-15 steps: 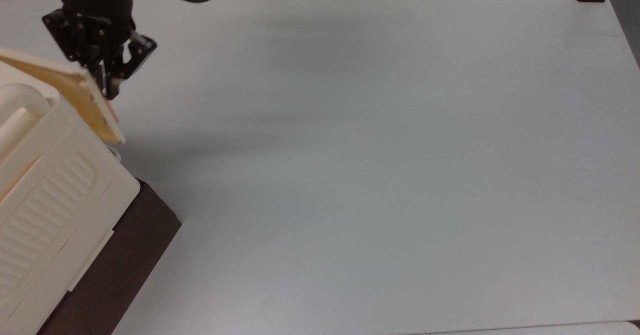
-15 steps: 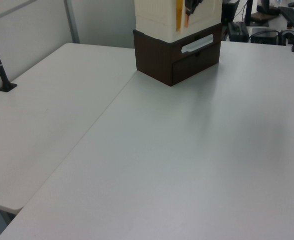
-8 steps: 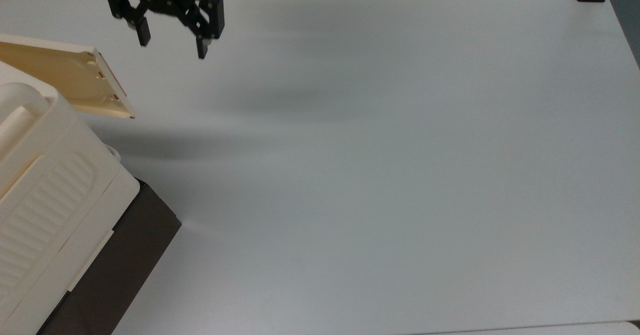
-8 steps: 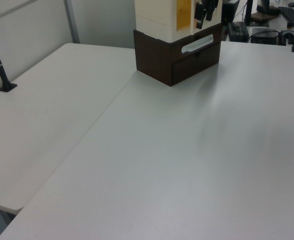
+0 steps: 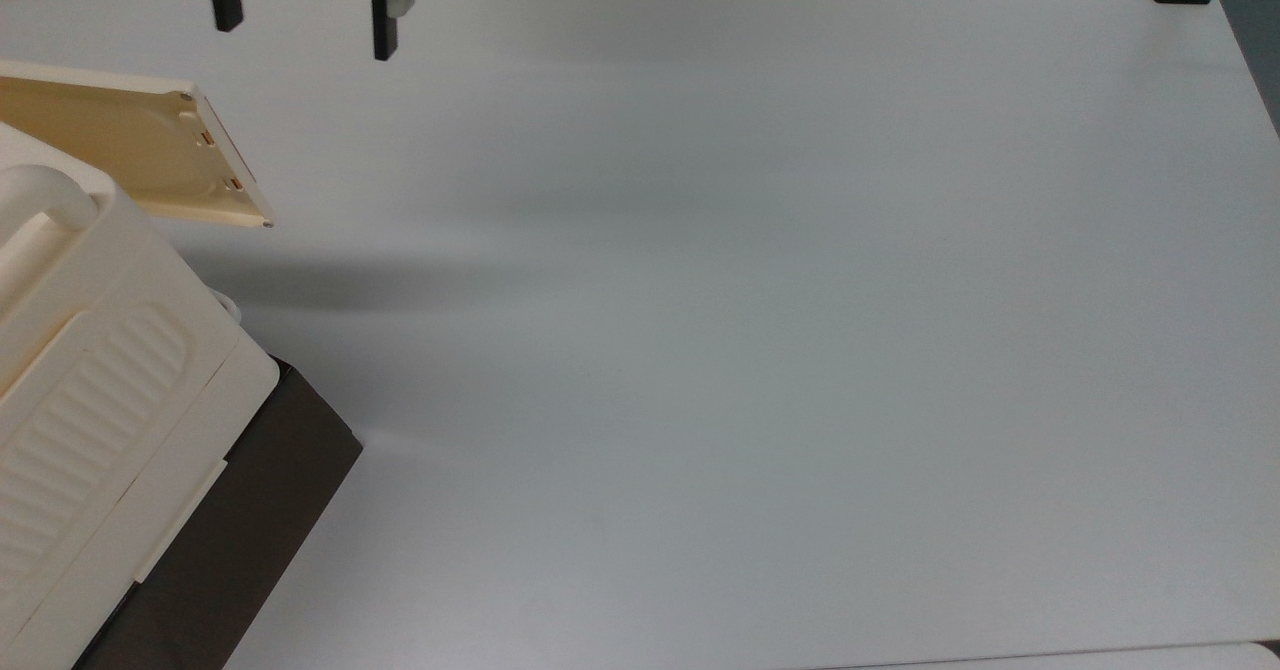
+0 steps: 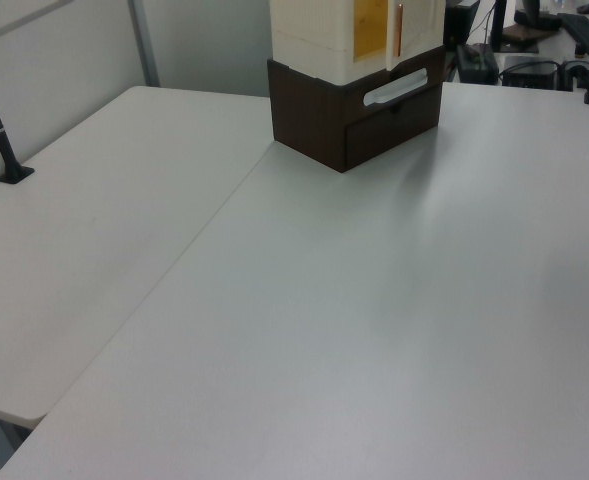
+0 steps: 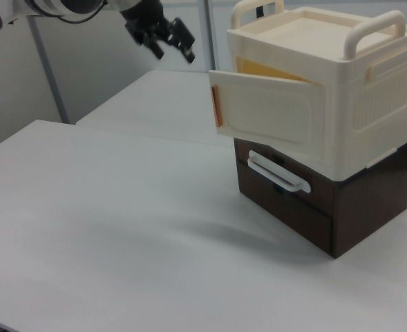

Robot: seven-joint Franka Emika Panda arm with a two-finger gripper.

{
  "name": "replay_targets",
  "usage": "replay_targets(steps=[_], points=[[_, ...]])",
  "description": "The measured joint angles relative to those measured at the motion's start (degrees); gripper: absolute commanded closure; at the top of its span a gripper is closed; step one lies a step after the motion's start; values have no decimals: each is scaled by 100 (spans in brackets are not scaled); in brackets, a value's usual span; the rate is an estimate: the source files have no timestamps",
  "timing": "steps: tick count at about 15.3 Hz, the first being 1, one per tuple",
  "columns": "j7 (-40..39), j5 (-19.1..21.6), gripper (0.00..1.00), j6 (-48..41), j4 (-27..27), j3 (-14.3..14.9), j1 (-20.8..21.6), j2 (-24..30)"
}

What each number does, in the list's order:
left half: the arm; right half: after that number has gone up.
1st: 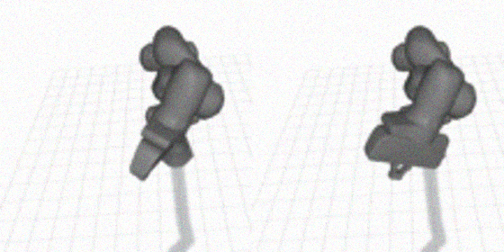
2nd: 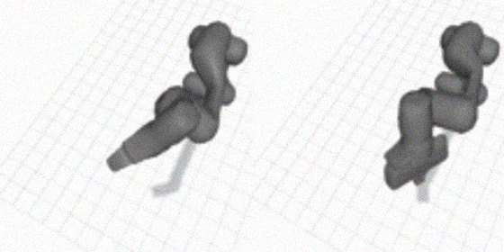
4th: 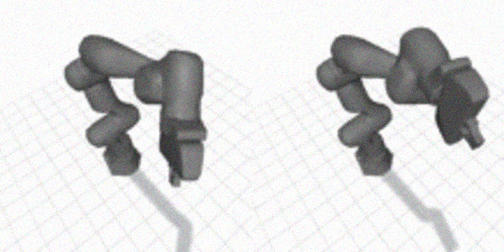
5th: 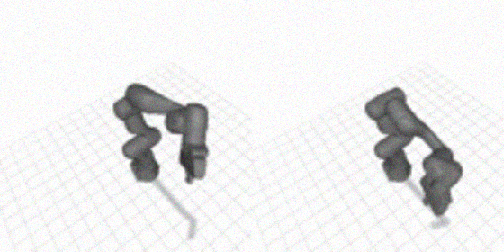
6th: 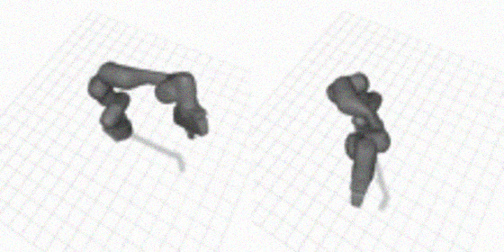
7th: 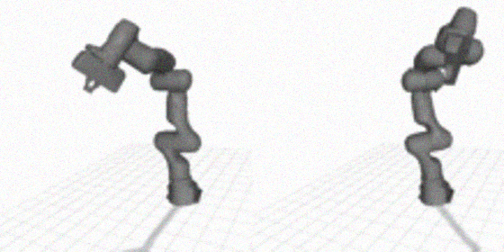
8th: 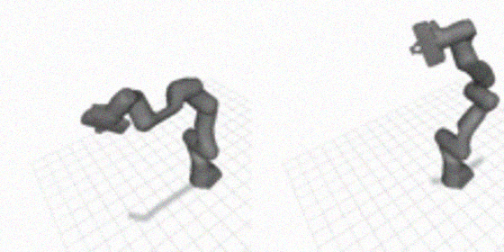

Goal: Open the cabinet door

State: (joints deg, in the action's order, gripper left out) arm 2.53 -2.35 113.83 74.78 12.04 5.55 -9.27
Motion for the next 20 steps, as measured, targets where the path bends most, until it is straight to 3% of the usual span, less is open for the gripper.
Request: replay_targets(steps=[8, 13, 16, 20], points=[[-1, -2, 0, 1378, 42, 41, -257, -270], [-173, -129, 0, 1496, 145, 46, -445, -476], [-588, -324, 0, 869, 198, 52, -485, -469], [-1785, -347, 0, -443, 178, 66, -575, -211]])
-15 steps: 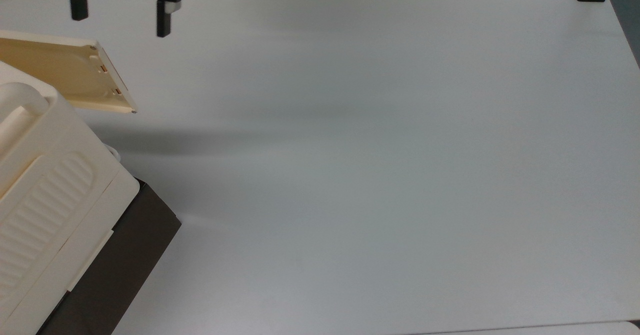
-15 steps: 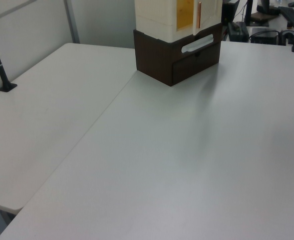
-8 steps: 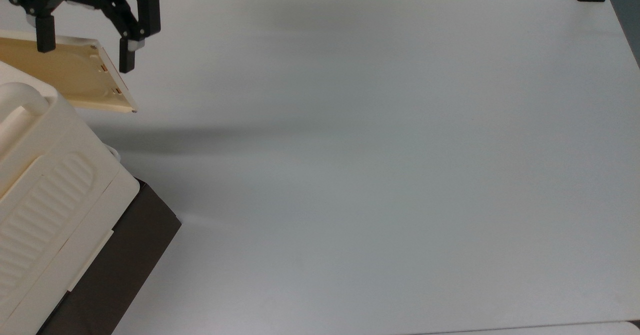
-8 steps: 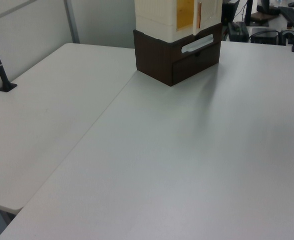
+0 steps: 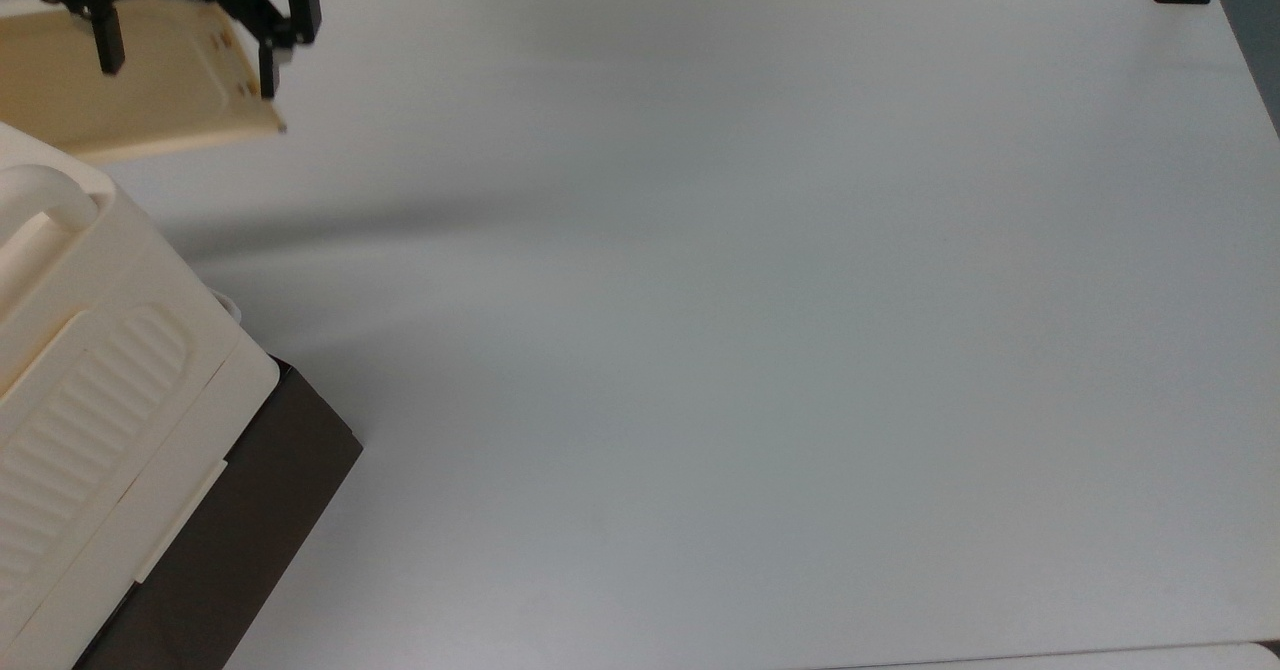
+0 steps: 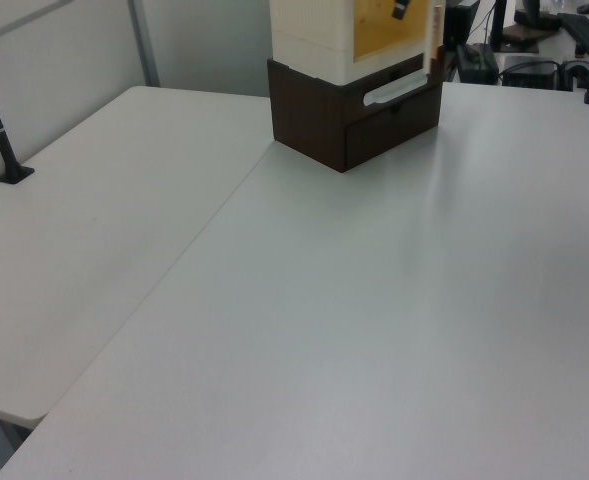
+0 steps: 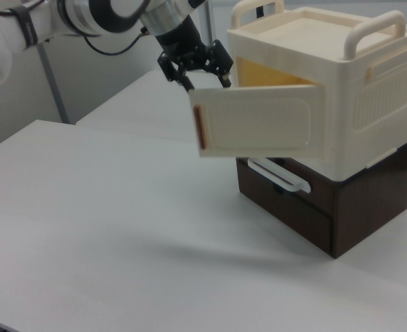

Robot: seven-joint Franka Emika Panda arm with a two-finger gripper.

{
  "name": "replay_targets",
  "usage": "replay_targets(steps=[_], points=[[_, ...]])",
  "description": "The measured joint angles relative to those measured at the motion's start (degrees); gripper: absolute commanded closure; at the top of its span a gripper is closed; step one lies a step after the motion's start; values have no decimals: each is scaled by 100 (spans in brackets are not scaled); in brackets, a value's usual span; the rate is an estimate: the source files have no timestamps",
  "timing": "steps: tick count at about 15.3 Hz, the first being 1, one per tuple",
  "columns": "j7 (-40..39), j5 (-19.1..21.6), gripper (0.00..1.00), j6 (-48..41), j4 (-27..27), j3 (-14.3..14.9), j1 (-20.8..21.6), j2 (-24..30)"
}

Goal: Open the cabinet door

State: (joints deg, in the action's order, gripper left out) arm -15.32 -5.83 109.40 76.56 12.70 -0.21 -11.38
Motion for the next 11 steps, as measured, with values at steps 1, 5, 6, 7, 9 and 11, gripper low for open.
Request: replay_targets(steps=[1, 5, 6, 7, 9, 11], points=[[-210, 0, 0, -249, -1, 1, -44, 80], [-467, 1, 0, -560, -3, 2, -121, 247], [-467, 1, 0, -604, 0, 1, -117, 245], [-468, 2, 0, -692, 5, 1, -115, 240], [-468, 2, 0, -889, 18, 1, -115, 230], [-394, 14, 0, -1182, 51, 0, -115, 218]])
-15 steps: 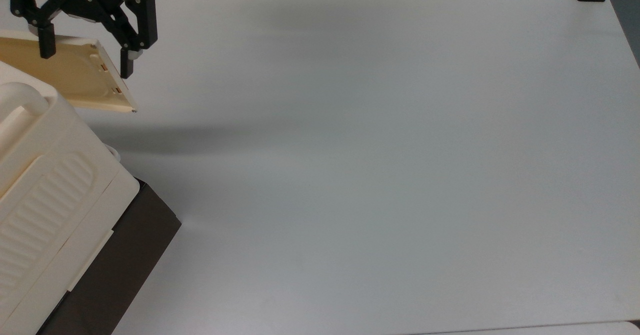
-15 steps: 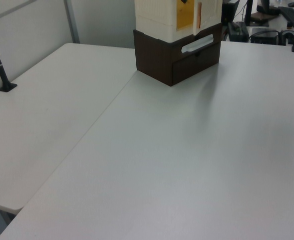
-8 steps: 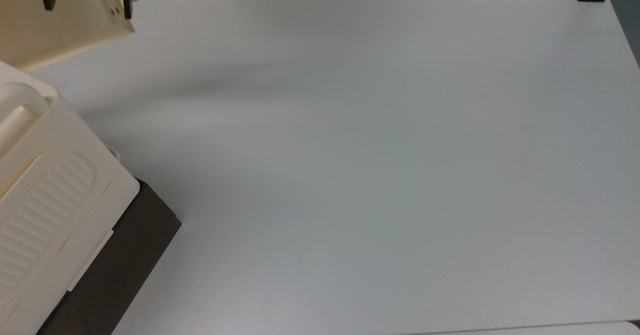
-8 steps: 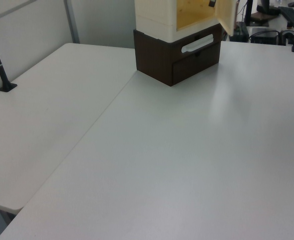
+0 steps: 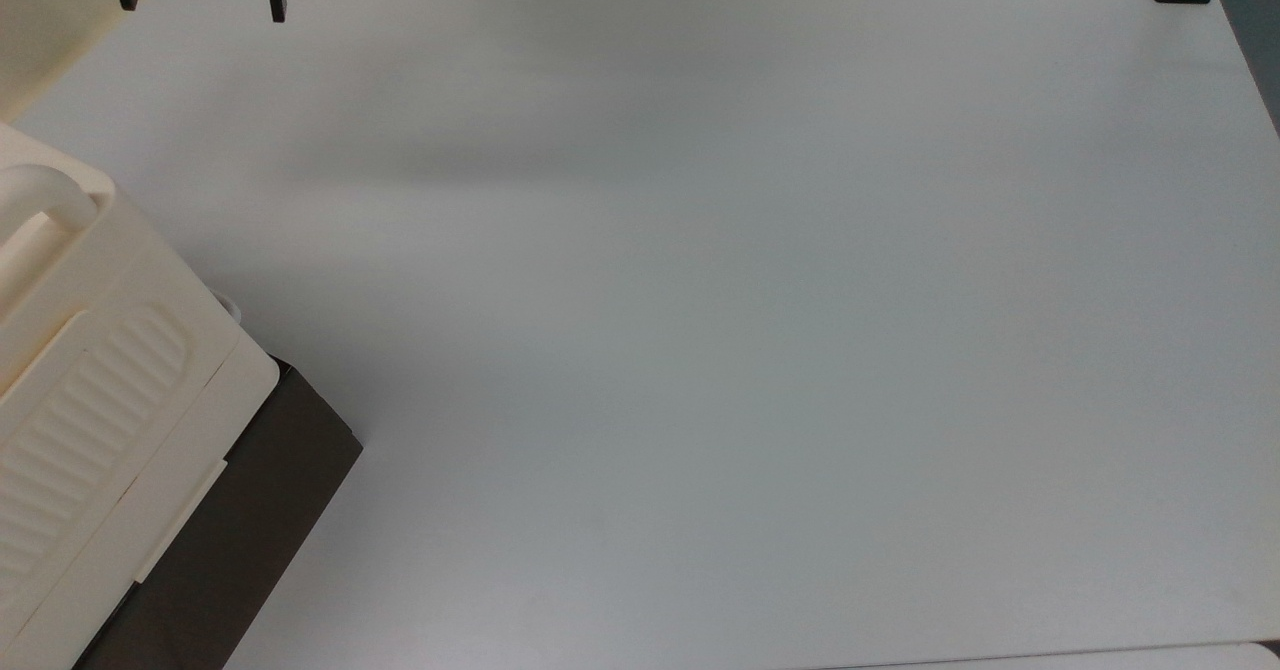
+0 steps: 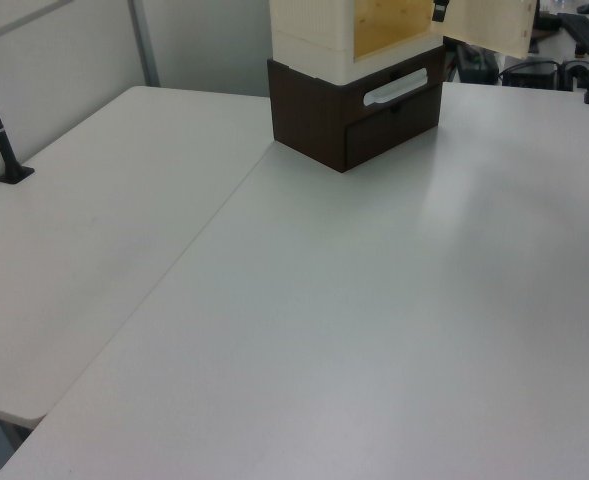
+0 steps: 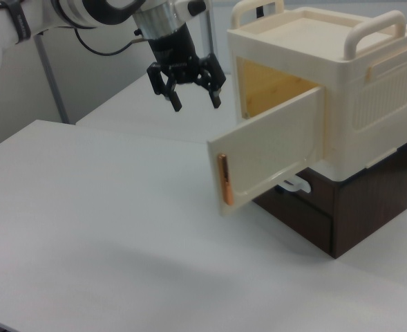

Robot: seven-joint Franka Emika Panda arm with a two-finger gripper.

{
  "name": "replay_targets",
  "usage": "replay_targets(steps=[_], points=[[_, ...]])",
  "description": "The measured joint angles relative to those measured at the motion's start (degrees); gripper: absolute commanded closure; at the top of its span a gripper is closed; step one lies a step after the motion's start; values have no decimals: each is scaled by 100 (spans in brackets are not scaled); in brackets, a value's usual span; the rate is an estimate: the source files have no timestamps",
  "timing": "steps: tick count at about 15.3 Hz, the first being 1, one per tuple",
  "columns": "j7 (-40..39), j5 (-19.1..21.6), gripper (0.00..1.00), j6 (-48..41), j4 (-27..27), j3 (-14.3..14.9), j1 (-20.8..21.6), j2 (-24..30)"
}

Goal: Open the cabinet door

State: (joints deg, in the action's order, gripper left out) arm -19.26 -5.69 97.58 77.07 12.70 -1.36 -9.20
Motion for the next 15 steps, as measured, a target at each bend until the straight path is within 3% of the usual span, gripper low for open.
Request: replay_targets(steps=[4, 8, 15], points=[[869, 20, 0, -255, 68, -120, 21, 6], [1498, 21, 0, -550, 244, -545, 42, 185], [1893, 42, 0, -580, 737, -1225, 100, 569]])
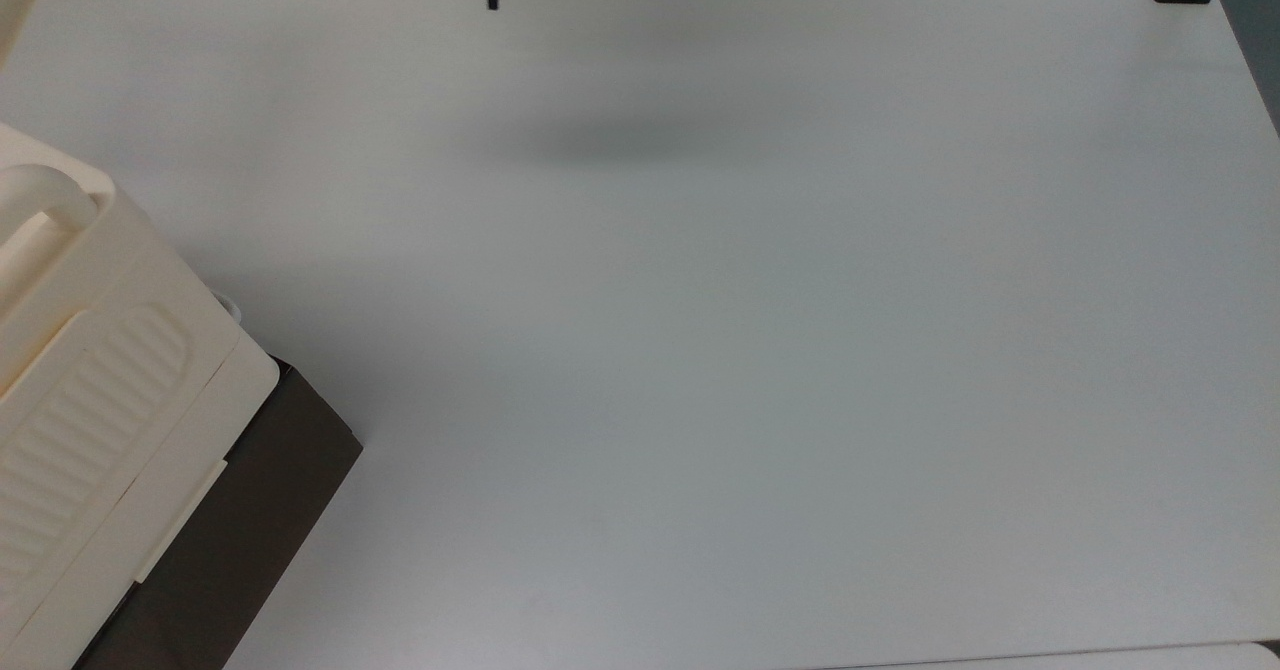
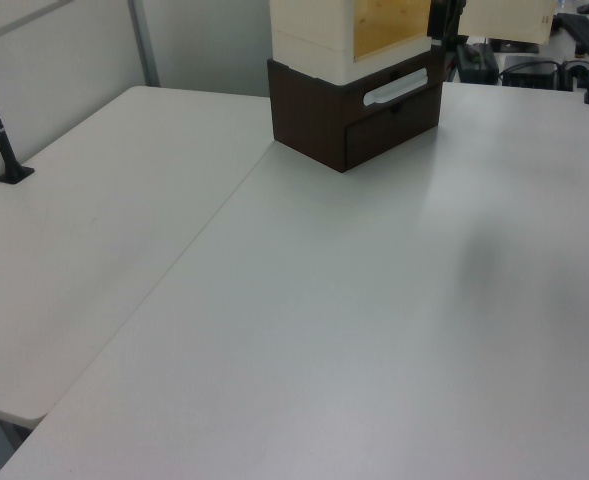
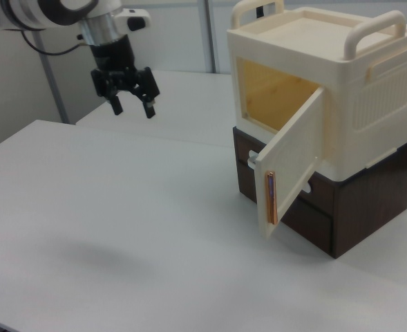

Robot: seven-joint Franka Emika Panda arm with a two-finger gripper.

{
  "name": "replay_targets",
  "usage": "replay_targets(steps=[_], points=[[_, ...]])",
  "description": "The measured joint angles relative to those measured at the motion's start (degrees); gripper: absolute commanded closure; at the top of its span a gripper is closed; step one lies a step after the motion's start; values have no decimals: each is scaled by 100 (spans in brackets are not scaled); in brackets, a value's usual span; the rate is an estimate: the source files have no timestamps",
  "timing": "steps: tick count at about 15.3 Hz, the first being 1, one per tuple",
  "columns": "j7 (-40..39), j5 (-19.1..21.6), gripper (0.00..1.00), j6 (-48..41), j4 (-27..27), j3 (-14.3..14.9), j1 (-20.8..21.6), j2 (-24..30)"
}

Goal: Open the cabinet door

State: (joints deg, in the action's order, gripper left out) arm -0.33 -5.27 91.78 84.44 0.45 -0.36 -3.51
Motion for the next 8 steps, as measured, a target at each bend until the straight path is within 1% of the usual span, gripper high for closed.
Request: replay_targets(steps=[2, 5, 8], points=[[95, 74, 0, -25, 26, -108, 20, 42], [143, 93, 0, -181, 38, -126, 150, 56], [162, 93, 0, -212, 70, -121, 180, 56]])
